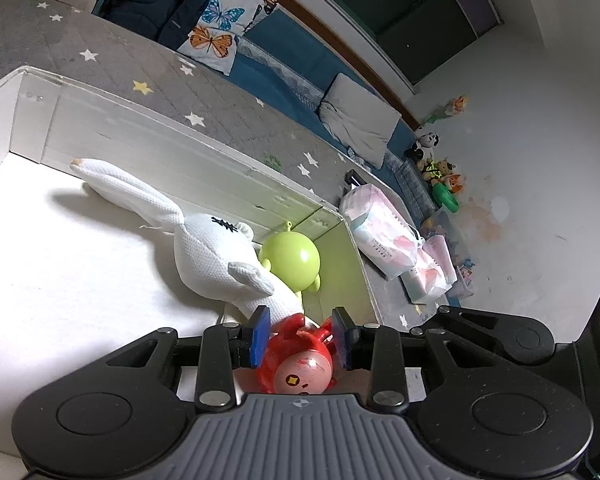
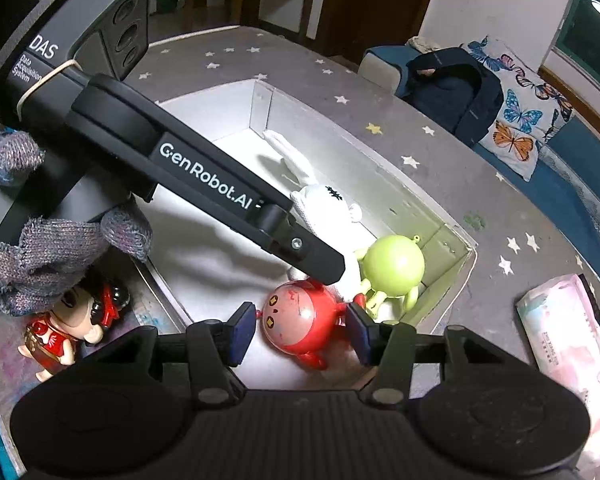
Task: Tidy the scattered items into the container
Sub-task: 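Carry the red doll with the right gripper into the box, then open the right gripper to release the red doll in the box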
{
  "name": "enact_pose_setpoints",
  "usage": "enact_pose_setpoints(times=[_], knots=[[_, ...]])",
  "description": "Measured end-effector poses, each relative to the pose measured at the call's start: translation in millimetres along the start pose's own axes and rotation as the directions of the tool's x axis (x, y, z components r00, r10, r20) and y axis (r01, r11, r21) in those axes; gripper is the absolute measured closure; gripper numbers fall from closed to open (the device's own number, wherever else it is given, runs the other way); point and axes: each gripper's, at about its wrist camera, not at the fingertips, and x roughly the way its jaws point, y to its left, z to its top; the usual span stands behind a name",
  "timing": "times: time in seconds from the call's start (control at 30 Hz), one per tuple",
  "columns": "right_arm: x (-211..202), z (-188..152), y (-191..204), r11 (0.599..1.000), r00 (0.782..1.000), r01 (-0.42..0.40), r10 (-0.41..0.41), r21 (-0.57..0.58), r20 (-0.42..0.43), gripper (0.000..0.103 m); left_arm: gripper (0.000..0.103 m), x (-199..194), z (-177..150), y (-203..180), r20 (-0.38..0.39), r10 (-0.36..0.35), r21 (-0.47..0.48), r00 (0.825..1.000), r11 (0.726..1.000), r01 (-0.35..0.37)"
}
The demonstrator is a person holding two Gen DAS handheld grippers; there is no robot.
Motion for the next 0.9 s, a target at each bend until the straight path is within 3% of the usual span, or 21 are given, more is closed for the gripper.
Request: enact_pose_setpoints(times=[0.63,0.9], knots=[[-60.4,-39.8,31.7,0.99,0.974,0.044,-0.072,0.135,0.213,0.052,0.067,-57.1,-33.8,-37.3,0.084,-0.02,0.123,0.996,0.992,0.01],[-73.0,-75.9,50.7,0.983,0.967,0.041,-0.084,0.181,0.242,0.052,0.067,-70.4,-68.8,-54.6,0.052,-0.013,0.204,0.999,0.979,0.002]])
